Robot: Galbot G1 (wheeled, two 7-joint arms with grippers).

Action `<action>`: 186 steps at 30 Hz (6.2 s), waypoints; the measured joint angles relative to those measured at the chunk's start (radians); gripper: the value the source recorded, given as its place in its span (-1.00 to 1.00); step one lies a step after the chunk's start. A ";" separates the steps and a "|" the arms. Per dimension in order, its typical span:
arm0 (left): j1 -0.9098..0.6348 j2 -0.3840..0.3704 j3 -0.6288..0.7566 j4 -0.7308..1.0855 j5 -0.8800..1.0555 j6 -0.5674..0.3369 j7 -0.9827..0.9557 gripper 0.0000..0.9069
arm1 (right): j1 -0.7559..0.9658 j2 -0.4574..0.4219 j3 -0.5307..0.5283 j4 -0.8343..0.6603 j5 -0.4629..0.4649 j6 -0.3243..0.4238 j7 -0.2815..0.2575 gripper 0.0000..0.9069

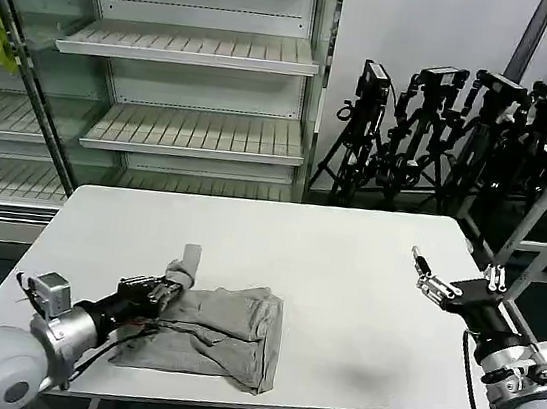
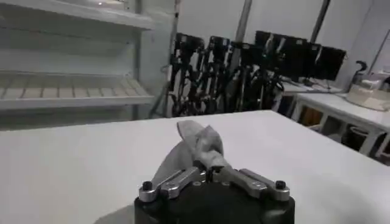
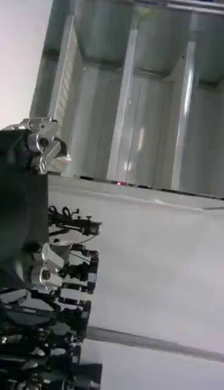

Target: Fold and organize the clothes.

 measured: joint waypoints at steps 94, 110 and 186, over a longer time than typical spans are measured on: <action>0.243 -0.113 -0.078 0.119 0.256 -0.038 0.003 1.00 | -0.006 0.021 -0.007 0.069 -0.004 0.026 -0.014 1.00; 0.242 -0.130 -0.060 0.110 0.262 -0.032 0.019 -0.89 | -0.021 0.028 -0.007 0.077 -0.012 0.028 -0.013 1.00; 0.286 0.026 -0.647 0.293 0.905 -0.257 0.132 -0.91 | 0.066 0.049 -0.099 0.025 -0.002 0.073 -0.031 1.00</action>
